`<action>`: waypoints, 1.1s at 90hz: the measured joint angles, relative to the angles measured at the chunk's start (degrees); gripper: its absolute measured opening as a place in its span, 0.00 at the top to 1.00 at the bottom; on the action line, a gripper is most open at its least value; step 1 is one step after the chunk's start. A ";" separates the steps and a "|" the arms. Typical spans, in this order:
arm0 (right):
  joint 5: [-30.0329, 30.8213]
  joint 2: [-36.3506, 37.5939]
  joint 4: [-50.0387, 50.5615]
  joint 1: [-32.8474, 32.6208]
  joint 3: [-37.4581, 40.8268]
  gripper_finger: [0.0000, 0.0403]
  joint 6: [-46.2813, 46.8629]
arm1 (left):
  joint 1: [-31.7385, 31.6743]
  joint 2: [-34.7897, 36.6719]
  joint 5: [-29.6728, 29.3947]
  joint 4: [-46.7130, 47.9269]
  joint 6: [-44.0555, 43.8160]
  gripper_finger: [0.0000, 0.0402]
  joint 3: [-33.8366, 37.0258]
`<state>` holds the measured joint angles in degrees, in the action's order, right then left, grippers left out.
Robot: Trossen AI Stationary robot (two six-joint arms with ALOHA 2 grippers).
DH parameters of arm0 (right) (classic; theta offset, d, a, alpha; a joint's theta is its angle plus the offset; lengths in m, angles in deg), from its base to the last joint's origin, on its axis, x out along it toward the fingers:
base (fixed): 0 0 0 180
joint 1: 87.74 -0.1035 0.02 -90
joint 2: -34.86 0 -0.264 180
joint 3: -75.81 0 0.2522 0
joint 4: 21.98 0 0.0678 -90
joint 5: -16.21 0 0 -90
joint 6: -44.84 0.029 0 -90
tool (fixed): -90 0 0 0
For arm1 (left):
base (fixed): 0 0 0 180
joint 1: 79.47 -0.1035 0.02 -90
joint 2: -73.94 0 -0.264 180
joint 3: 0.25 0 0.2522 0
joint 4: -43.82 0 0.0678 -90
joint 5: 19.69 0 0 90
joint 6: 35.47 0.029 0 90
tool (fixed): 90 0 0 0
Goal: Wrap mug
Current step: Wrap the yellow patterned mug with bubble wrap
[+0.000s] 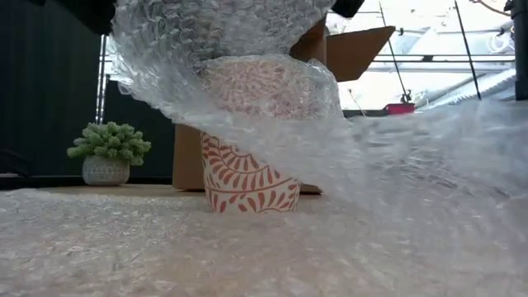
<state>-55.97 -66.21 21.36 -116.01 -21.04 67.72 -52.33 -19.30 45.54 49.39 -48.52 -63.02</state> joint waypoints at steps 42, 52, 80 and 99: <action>-6.80 -6.13 -1.68 4.07 0.03 0.55 -1.40 | -0.01 -0.02 0.12 -0.32 -0.07 0.57 0.00; -7.44 -6.51 -3.84 3.30 0.07 0.55 -0.35 | 0.02 -0.02 0.12 -0.31 -0.05 0.57 0.00; -7.33 -8.15 -4.50 3.08 0.04 0.55 0.45 | 0.02 -0.02 0.12 -0.35 -0.09 0.57 0.00; -7.40 -11.07 -4.36 3.52 -0.03 0.55 -0.11 | -0.01 -0.02 0.10 -0.48 -0.15 0.57 0.00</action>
<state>-63.37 -77.28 17.01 -112.49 -21.07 67.61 -52.34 -19.32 45.64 48.91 -48.67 -63.02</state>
